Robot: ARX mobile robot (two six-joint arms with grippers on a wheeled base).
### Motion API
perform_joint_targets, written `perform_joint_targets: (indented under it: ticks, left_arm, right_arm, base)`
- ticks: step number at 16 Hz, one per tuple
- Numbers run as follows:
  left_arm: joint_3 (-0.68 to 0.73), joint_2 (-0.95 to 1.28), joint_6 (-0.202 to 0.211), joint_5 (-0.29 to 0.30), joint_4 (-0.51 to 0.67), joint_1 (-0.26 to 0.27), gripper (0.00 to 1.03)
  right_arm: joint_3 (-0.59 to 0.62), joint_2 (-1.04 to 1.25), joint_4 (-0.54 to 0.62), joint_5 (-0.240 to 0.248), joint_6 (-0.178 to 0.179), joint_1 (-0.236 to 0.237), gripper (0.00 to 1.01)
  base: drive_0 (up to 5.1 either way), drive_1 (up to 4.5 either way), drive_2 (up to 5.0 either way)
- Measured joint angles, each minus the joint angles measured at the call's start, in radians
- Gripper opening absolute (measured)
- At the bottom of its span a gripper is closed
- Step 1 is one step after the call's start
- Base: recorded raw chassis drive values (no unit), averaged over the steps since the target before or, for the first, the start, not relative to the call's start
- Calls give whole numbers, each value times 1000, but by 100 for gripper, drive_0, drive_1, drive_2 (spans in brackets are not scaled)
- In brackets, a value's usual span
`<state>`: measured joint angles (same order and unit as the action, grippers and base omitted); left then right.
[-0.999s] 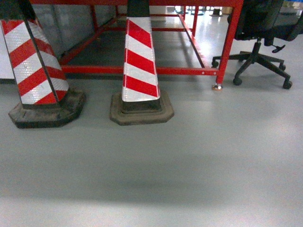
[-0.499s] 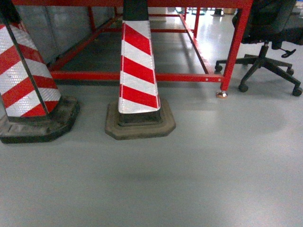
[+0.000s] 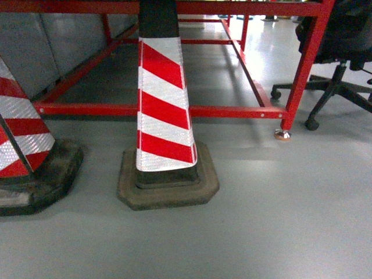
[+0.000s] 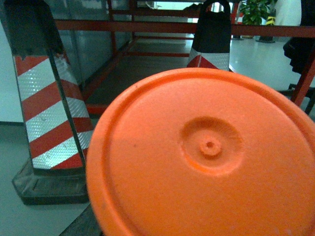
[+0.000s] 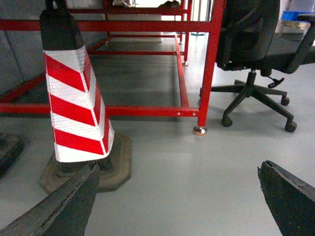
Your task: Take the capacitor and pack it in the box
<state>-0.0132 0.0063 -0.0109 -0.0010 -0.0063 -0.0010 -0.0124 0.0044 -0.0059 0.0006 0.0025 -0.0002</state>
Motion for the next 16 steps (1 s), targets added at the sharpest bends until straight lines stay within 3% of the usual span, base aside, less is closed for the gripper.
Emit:
perform_joint_targets:
  ticks: [11,16]
  left_arm:
    - [0,0,0,1,1,0,44]
    - [0,0,0,1,0,0,44]
  right_arm:
    - [0,0,2,0,0,0,98]
    - [0,0,1,0,0,0,98]
  base:
    - [-6,400,-412]
    - [0,0,0]
